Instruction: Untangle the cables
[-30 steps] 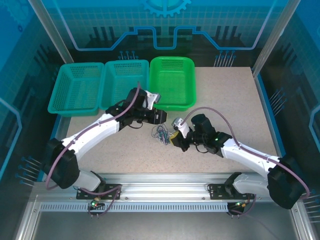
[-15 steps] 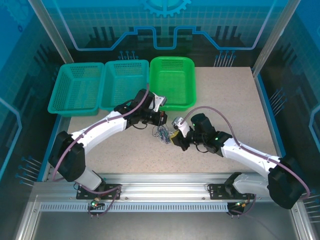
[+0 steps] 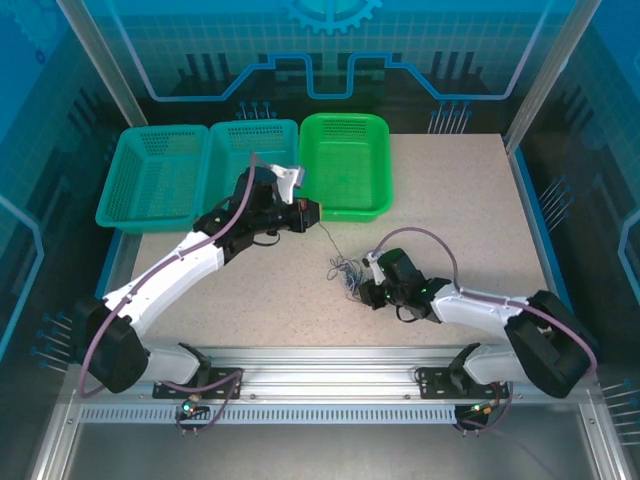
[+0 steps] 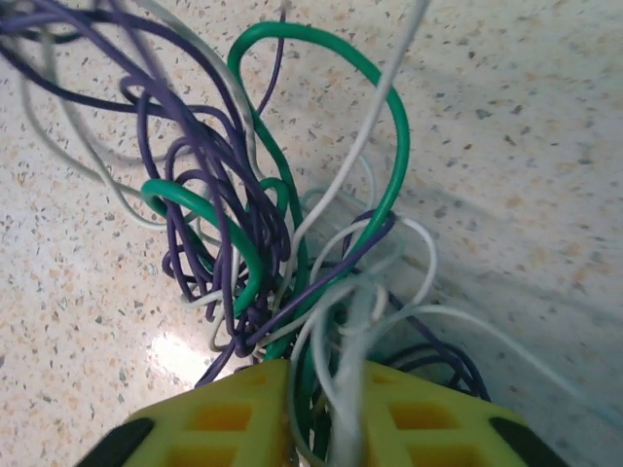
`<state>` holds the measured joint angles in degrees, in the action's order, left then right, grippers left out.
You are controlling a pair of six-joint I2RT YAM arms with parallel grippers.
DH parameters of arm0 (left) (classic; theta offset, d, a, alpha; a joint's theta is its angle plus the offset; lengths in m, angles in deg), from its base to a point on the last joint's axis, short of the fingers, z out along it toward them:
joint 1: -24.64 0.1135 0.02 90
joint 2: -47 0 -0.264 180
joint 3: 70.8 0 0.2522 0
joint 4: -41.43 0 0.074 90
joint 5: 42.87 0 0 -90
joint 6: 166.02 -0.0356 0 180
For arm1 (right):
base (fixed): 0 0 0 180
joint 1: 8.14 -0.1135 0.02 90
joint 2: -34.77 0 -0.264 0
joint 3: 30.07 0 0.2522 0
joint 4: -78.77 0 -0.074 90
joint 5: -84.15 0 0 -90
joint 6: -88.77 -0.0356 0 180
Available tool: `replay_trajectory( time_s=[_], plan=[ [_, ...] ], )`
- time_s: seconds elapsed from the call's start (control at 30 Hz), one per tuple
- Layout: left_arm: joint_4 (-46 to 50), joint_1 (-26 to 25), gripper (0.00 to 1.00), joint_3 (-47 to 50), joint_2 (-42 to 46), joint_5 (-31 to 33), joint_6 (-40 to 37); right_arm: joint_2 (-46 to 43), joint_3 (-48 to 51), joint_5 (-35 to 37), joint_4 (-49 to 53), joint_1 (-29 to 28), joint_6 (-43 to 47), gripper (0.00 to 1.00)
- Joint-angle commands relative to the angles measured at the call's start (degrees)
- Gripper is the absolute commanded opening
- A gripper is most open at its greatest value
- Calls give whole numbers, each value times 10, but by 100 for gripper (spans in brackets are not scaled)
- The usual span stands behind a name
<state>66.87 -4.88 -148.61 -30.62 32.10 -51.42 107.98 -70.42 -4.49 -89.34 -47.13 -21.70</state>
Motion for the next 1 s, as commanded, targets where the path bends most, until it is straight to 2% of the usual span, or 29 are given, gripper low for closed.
replay_trajectory(
  time_s=[0.0,0.03,0.13,0.23,0.33,0.4,0.53,0.67,0.77,0.8,0.97],
  plan=[
    [-25,-5,0,18,-7,-19,21,-87,1,1,45,-7,12,40],
    [-28,-7,0,20,-7,-23,21,-120,0,-11,48,-7,25,50],
    [-36,-17,0,22,-10,-27,23,-192,7,-22,29,-7,48,74],
    [-44,-24,0,23,-15,-27,26,-201,6,-22,-18,-3,66,79],
    [-52,-27,0,21,-15,-28,28,-139,-24,-28,-50,-3,66,79],
    [-50,-28,0,21,-10,-23,27,-72,-58,-7,-46,-4,52,71],
    [-41,-28,0,24,11,-8,18,55,-101,-41,-80,-5,50,58],
    [-24,-25,0,38,48,30,11,138,-140,32,-46,5,16,32],
    [-13,3,0,73,101,72,34,146,-122,34,-36,49,-27,4],
    [-1,26,0,88,123,88,55,138,-111,33,-34,69,-41,1],
    [60,138,0,173,231,145,116,89,-79,5,8,141,-46,0]
  ],
)
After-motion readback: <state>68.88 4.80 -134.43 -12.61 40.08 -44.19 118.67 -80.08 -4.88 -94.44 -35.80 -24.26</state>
